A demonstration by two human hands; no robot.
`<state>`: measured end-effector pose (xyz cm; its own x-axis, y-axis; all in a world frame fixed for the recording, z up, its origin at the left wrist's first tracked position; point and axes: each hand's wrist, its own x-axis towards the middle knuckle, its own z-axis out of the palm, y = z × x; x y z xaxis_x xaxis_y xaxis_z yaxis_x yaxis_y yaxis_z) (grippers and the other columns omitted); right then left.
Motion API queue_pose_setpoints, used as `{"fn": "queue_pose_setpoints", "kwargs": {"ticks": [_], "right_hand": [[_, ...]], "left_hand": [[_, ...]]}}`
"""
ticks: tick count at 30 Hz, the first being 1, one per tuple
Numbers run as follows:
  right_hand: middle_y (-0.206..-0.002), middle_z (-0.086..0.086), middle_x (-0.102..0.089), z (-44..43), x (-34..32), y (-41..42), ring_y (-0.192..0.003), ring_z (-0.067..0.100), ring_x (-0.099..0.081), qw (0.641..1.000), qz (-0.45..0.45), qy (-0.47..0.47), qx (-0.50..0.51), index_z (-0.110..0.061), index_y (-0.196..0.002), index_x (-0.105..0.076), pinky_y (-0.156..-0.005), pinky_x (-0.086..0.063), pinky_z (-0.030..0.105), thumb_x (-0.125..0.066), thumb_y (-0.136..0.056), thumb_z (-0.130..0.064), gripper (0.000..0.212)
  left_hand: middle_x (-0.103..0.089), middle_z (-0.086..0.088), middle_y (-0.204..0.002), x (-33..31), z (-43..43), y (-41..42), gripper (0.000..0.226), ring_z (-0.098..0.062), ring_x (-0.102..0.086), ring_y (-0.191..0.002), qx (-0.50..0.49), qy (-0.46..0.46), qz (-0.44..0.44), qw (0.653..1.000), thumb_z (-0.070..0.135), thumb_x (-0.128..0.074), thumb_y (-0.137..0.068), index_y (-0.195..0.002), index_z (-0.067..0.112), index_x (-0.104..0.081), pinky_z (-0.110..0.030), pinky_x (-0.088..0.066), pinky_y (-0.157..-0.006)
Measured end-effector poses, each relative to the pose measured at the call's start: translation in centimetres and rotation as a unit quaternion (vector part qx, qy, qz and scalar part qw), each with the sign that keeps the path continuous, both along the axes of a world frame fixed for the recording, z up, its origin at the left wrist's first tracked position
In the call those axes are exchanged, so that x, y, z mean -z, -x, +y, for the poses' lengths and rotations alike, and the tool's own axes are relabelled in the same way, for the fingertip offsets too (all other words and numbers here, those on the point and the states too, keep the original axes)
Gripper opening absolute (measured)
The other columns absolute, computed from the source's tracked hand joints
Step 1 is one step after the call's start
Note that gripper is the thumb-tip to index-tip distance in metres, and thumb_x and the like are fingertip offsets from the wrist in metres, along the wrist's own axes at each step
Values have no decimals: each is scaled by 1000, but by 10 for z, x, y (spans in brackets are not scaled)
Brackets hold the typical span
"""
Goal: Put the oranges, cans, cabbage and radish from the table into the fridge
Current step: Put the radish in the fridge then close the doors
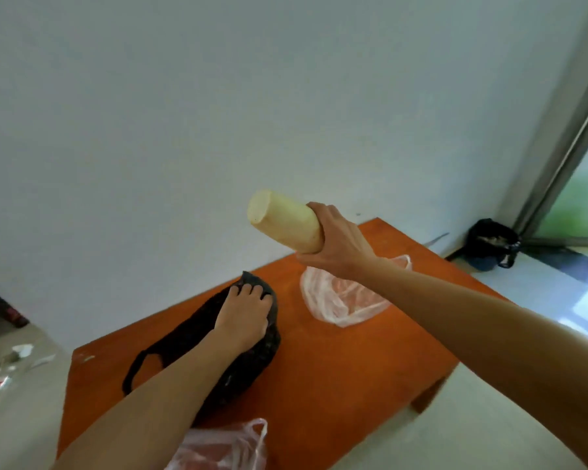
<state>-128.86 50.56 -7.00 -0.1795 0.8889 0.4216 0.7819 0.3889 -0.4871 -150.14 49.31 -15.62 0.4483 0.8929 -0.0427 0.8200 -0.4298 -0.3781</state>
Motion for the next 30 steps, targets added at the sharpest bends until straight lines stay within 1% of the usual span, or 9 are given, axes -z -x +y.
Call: {"fn": "queue_pose_setpoints", "kwargs": {"ticks": [3, 7, 9, 11, 14, 17, 22, 25, 30], "right_hand": [[-115, 3, -53, -35, 4, -80, -99, 25, -55, 994, -76, 10, 73, -26, -137, -37, -76, -45, 36, -76, -66, -41, 82], [-122, 1, -53, -76, 13, -190, -106, 27, -52, 970, -160, 45, 176, -29, -143, -28, -81, -44, 39, -71, -68, -45, 88], [-126, 2, -52, -96, 20, -244, -107, 27, -51, 954, -181, 68, 230, -28, -146, -23, -82, -43, 38, -69, -69, -46, 91], [-129, 3, -51, -114, 28, -298, -108, 29, -51, 938, -185, 89, 279, -26, -147, -20, -81, -42, 37, -69, -68, -45, 95], [-130, 6, -51, -139, 39, -380, -109, 32, -52, 910, -189, 115, 352, -25, -148, -18, -83, -45, 40, -71, -68, -45, 98], [-128, 8, -52, -167, 45, -457, -104, 33, -54, 874, -196, 140, 422, -23, -148, -17, -81, -45, 41, -68, -71, -44, 95], [-123, 9, -51, -236, 46, -570, -100, 32, -54, 799, -203, 190, 533, -22, -148, -15, -81, -44, 42, -66, -73, -46, 94], [-119, 10, -51, -295, 52, -623, -96, 29, -54, 753, -194, 218, 590, -19, -149, -10, -79, -49, 42, -64, -76, -52, 97], [-128, 9, -49, -396, 68, -706, -102, 26, -55, 689, -150, 246, 665, -21, -149, -5, -81, -49, 39, -65, -77, -54, 99]], "left_hand": [[-49, -10, -132, -9, -13, -69, 37, -30, -46, -120, 56, -5, -16, 998, 24, -45, -92, -129, 16, -48, -44, -37, -101], [-47, -7, -141, -16, -15, -170, 54, -27, -46, -127, 143, 5, -52, 988, 24, -53, -92, -143, 21, -35, -42, -38, -105], [-51, -5, -138, -18, -13, -223, 54, -24, -52, -122, 192, -9, -72, 979, 23, -54, -92, -143, 23, -35, -39, -43, -102], [-53, -7, -135, -18, -9, -278, 45, -26, -54, -118, 237, -16, -68, 969, 22, -50, -92, -136, 17, -44, -39, -45, -94], [-56, -7, -119, -15, 2, -371, 27, -26, -52, -109, 295, -10, -48, 954, 21, -48, -89, -114, 16, -54, -39, -40, -87], [-55, -9, -115, -12, 11, -472, 24, -28, -52, -106, 353, 13, -61, 934, 19, -48, -88, -111, 14, -54, -39, -40, -88], [-54, -11, -116, -22, -14, -639, 27, -31, -51, -108, 453, 26, -81, 887, 17, -45, -87, -113, 13, -53, -36, -38, -87], [-56, -11, -113, -25, -51, -727, 26, -31, -53, -105, 516, 40, -91, 851, 17, -45, -88, -111, 13, -54, -38, -40, -84], [-56, -10, -115, -19, -132, -862, 27, -30, -53, -105, 608, 50, -102, 786, 19, -45, -88, -114, 15, -55, -39, -41, -86]]}}
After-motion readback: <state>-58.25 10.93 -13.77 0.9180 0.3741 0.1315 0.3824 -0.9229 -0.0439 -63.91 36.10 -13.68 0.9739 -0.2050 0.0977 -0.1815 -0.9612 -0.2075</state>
